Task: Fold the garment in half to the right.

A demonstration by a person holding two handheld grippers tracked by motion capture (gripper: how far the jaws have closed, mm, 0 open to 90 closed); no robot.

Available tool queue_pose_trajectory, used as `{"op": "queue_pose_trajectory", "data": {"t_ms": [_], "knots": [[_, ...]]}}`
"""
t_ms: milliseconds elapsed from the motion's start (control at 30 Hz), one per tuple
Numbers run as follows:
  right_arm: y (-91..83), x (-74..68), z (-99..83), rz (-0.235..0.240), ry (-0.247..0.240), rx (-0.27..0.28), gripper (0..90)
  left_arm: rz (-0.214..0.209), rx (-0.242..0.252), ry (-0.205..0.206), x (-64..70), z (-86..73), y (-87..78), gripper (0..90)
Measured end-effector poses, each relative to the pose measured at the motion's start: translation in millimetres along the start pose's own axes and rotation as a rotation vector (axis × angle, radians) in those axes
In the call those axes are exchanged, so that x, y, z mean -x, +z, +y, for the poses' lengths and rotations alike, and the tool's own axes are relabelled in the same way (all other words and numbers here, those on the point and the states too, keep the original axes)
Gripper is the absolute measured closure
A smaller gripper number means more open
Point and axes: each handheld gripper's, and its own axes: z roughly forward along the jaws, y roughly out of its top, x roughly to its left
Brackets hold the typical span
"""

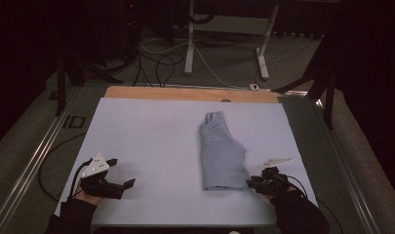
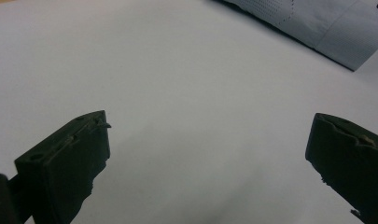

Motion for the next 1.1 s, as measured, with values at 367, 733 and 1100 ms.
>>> {"op": "queue_pose_trajectory", "data": {"t_ms": [367, 733, 1100], "knots": [[-12.1, -31.8, 52.5, 0.066, -0.161, 0.109, 76.1, -0.002, 0.001, 0.004, 0.3, 0.2, -0.1, 0.7], [37.8, -56.1, 78.3, 0.175, -0.281, 0.053, 90.0, -0.008, 0.001, 0.002, -0.8, -1.0, -0.7, 0.7], [56.5, -46.4, 55.1, 0.172, -0.268, -0.029, 90.0, -0.012, 0.0, 0.007, -0.3, -0.5, -0.5, 0.7]]}}
